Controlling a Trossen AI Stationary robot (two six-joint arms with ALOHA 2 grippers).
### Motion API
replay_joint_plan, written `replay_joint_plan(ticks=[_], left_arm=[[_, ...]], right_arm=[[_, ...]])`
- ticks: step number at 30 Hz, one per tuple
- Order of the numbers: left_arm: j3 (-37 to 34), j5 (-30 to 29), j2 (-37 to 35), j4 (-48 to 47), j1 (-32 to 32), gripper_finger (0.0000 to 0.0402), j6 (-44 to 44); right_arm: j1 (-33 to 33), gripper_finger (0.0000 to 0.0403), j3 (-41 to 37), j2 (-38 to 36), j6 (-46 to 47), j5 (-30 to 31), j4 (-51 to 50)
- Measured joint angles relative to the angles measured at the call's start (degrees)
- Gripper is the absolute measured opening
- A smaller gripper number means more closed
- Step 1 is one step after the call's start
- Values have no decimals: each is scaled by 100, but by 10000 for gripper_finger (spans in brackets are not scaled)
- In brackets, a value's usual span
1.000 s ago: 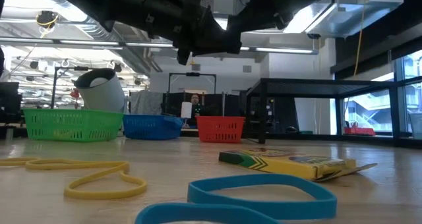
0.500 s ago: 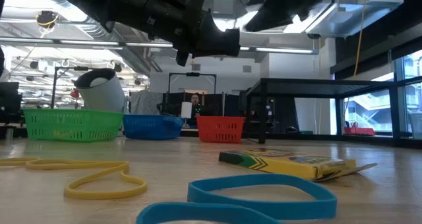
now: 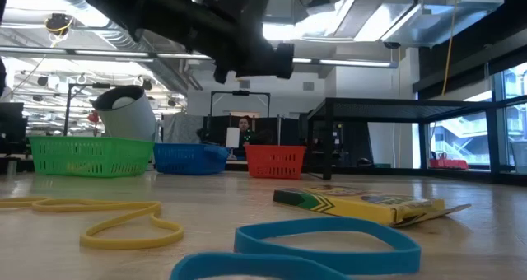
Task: Pick & Place Office Desk Supplies
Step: Put the black rubber band into the red bin
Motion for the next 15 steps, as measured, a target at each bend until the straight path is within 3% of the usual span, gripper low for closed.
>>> replay_joint_plan(ticks=[10,15], left_arm=[[0,416,32,-151,1206,8,-328],[106,830,577,-160,1607,8,-670]], right_arm=[[-14,178,-1,242,8,20,-2],[-108,178,-1,356,-91,38,0]])
